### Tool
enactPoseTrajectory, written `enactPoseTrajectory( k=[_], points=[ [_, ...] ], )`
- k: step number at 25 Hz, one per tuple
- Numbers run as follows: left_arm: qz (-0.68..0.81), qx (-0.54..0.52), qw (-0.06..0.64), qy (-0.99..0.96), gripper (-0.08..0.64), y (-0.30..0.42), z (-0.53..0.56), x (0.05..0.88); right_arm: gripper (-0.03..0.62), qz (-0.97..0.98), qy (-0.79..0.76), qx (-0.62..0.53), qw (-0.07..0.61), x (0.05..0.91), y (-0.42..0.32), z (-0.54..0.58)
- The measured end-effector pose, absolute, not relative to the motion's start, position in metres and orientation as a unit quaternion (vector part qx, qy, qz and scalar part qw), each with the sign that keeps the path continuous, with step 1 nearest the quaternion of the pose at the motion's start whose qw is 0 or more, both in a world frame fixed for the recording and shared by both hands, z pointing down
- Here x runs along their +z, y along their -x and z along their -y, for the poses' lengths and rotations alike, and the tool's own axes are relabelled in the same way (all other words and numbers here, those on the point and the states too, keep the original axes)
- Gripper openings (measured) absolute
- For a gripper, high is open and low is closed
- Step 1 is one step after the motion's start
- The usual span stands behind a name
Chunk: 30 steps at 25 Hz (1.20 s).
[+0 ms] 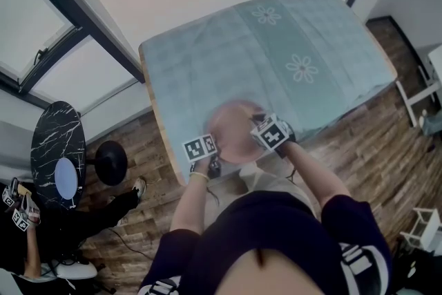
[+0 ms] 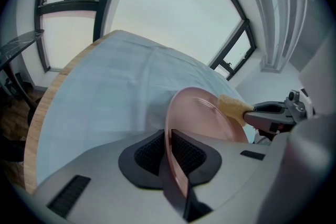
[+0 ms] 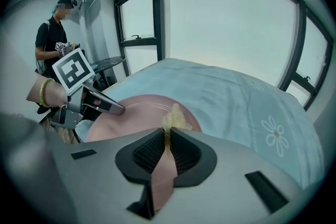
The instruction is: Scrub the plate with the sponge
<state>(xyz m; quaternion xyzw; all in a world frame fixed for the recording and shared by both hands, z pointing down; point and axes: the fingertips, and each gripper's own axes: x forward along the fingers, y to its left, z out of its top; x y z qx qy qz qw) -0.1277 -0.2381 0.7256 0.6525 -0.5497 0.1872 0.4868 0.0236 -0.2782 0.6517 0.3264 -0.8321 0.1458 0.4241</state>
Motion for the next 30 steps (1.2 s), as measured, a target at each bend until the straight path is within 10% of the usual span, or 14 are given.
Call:
enactPoseTrajectory(
  k=[30],
  points=[
    [0.557,0.185,0.485,-0.648,0.049,0.130,0.237,0.727,0.038,0.817,-0.229,0.274,0.452,0.698,-0.011,0.189]
  ],
)
